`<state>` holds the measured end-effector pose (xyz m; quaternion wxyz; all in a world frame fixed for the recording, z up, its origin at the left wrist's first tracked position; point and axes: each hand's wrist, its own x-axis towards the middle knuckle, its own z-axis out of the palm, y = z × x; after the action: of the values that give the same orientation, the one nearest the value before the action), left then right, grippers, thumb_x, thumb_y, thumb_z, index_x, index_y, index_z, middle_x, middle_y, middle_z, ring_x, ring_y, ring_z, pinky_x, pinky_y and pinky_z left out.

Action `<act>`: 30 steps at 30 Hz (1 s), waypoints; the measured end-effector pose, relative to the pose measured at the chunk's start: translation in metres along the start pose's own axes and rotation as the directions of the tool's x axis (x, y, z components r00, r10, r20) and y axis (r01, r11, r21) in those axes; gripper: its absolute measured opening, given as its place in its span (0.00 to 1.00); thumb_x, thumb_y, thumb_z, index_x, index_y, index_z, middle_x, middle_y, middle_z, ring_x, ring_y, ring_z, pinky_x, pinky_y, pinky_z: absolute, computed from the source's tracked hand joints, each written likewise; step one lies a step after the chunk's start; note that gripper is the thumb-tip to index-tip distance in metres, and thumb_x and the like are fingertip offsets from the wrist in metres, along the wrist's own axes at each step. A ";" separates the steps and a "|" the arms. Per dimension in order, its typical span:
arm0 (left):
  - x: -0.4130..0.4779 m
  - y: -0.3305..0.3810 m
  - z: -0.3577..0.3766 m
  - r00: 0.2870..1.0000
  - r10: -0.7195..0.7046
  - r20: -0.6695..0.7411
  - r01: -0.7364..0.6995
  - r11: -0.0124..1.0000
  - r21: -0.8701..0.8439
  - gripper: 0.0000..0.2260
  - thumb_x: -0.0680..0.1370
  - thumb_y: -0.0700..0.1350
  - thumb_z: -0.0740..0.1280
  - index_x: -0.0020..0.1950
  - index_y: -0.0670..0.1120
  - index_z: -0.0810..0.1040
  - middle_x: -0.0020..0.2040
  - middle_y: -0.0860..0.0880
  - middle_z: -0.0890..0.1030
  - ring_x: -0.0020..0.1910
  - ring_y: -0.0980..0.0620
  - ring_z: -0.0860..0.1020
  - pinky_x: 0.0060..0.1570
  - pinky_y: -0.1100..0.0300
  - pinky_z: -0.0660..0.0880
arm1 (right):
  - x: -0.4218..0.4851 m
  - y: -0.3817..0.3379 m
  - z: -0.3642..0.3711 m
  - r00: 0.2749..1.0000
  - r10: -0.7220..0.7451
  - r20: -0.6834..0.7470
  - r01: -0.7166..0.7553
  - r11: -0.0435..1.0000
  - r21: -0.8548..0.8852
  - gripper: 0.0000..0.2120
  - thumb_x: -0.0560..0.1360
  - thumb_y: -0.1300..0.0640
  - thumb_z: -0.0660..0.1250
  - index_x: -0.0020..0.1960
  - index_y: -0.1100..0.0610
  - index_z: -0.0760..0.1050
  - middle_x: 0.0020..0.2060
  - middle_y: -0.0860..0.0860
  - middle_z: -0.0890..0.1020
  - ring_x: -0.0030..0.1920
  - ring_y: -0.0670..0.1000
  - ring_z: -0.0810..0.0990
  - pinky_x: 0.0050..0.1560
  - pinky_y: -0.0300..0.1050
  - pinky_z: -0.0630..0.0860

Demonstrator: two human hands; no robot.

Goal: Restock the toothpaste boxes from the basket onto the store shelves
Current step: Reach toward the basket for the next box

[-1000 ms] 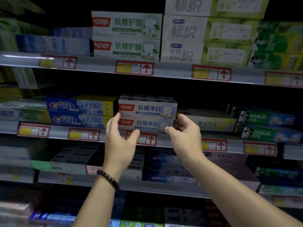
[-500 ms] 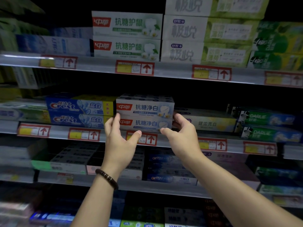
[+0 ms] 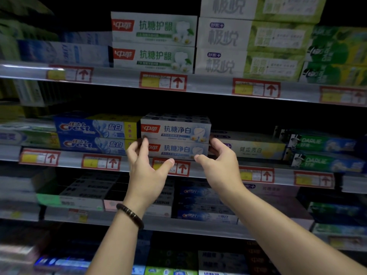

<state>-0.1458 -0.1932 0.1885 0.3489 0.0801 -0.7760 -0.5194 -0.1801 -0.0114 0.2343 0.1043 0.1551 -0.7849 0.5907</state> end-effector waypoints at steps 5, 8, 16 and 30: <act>0.000 0.000 0.001 1.000 0.025 -0.007 -0.025 0.999 0.027 0.41 0.78 0.52 0.75 0.84 0.49 0.55 0.76 0.63 0.54 0.75 0.58 0.62 0.68 0.63 0.62 | 0.001 -0.001 0.000 1.000 -0.014 -0.014 0.014 1.000 0.013 0.36 0.80 0.58 0.73 0.84 0.54 0.62 0.76 0.47 0.74 0.64 0.38 0.68 0.63 0.37 0.67; 0.000 0.000 0.001 1.000 0.026 -0.011 -0.026 1.000 0.014 0.41 0.78 0.51 0.75 0.84 0.49 0.55 0.76 0.63 0.54 0.76 0.58 0.61 0.70 0.62 0.62 | 0.002 -0.001 -0.001 1.000 -0.017 -0.012 0.018 1.000 0.022 0.36 0.80 0.58 0.73 0.84 0.54 0.62 0.75 0.47 0.75 0.62 0.38 0.69 0.61 0.36 0.67; 0.000 -0.001 0.001 1.000 0.031 0.000 -0.031 0.999 0.024 0.42 0.78 0.52 0.75 0.84 0.49 0.55 0.77 0.62 0.53 0.78 0.55 0.59 0.73 0.58 0.62 | 0.002 0.001 0.002 1.000 -0.013 -0.009 0.013 0.999 0.041 0.35 0.80 0.58 0.73 0.83 0.53 0.64 0.74 0.45 0.76 0.50 0.32 0.73 0.57 0.33 0.67; -0.001 -0.001 0.001 0.999 -0.037 -0.009 0.037 0.999 0.032 0.42 0.75 0.60 0.74 0.83 0.55 0.57 0.77 0.64 0.53 0.78 0.47 0.61 0.77 0.40 0.63 | 0.001 0.006 0.001 0.999 0.020 -0.045 -0.020 1.000 -0.008 0.33 0.80 0.59 0.73 0.82 0.54 0.65 0.49 0.33 0.75 0.41 0.21 0.74 0.44 0.21 0.71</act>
<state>-0.1455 -0.1923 0.1865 0.3412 0.1024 -0.7811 -0.5128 -0.1837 -0.0106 0.2288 0.1164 0.1335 -0.7866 0.5916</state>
